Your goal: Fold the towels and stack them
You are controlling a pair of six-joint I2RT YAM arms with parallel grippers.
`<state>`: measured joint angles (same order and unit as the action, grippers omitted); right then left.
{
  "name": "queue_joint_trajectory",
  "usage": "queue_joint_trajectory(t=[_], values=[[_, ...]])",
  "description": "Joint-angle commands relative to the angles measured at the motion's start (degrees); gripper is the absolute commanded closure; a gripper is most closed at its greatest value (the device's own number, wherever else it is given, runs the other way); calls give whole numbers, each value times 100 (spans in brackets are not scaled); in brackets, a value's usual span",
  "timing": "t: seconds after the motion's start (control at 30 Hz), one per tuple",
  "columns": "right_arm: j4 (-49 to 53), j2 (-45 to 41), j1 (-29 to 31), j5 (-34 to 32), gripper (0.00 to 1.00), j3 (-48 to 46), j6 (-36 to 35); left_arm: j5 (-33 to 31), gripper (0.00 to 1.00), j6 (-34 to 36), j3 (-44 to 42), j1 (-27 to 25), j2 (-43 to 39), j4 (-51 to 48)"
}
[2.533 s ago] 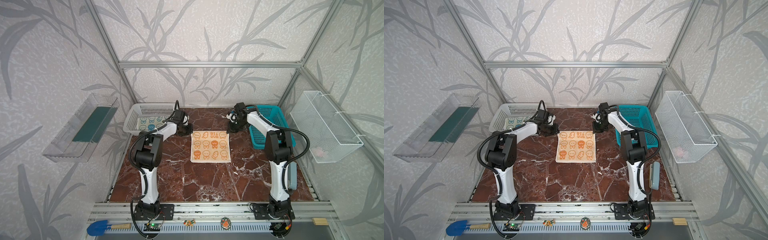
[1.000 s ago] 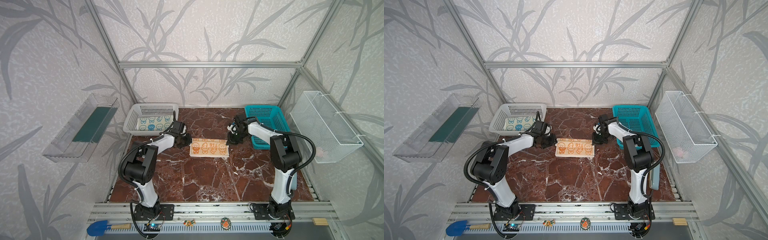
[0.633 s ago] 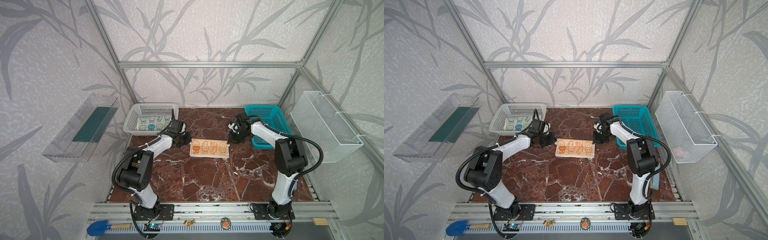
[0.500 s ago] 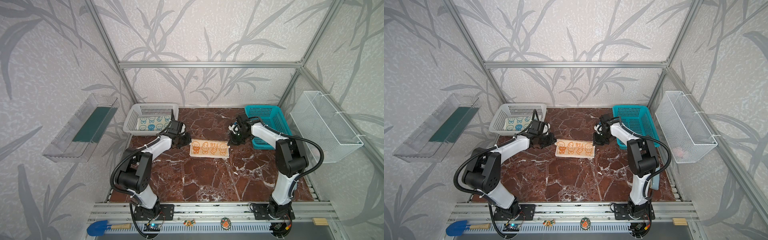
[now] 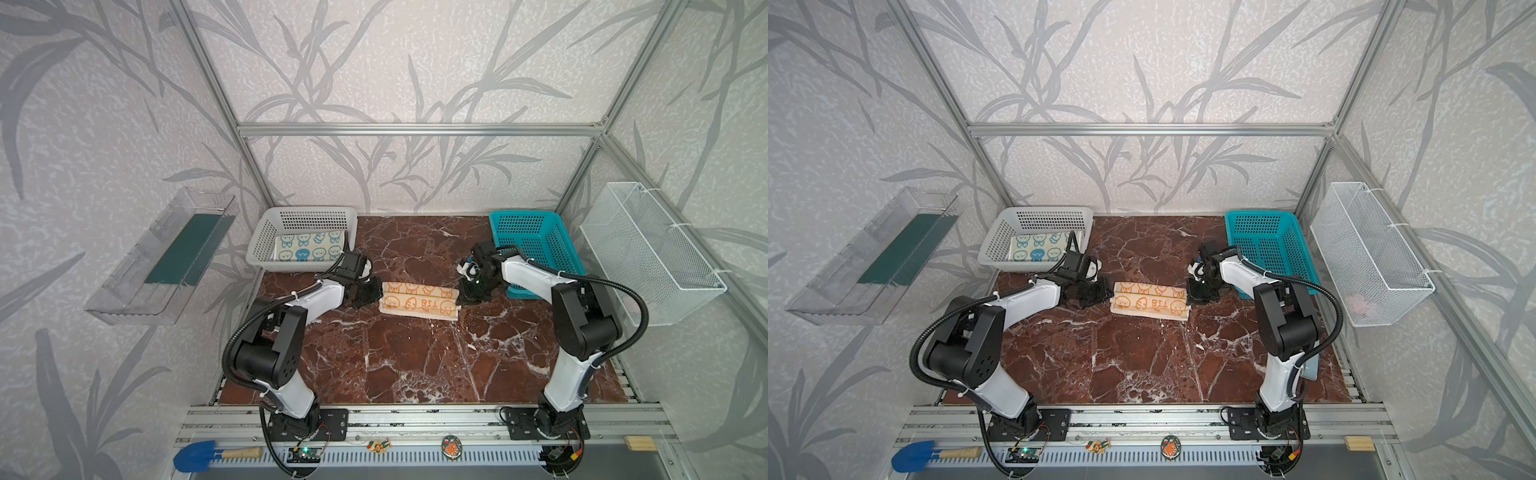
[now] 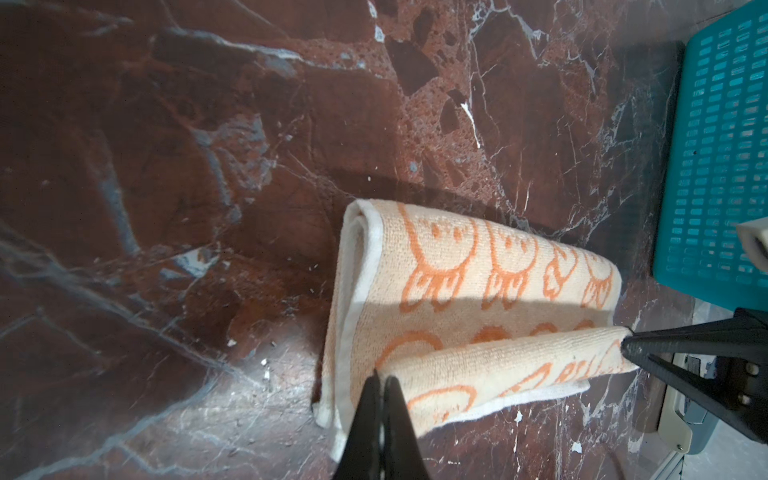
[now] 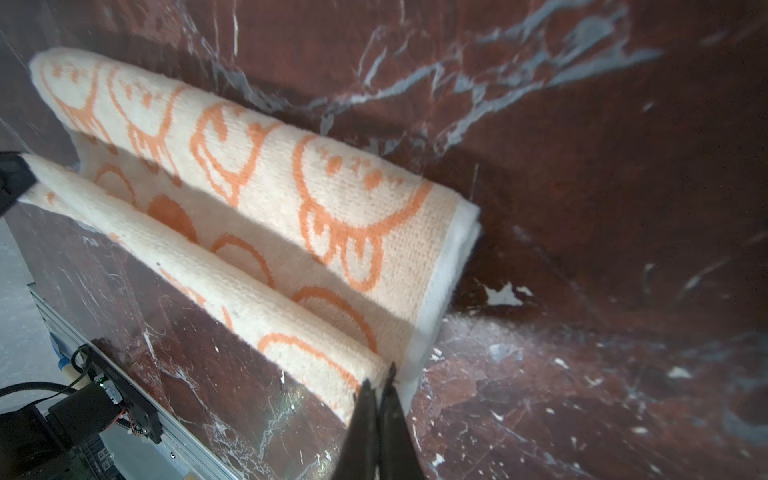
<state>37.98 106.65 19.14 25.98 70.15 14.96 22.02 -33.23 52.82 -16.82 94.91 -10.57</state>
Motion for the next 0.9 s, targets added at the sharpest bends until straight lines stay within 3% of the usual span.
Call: queue_joint_trajectory(t=[0.0,0.3,0.43,0.6,0.87], values=[[-44,-65,54,-188,100,-189,76,-199,100,-79,-55,30,20,137],[-207,22,161,-286,97,-405,156,-205,98,-96,-94,30,196,225],[-194,-69,167,-254,84,-376,161,-172,78,-95,-62,30,149,189],[-254,-505,207,-70,51,-351,223,-170,46,-121,35,4,-160,60],[-550,-1232,312,439,17,-479,639,47,6,-559,326,-347,-640,2]])
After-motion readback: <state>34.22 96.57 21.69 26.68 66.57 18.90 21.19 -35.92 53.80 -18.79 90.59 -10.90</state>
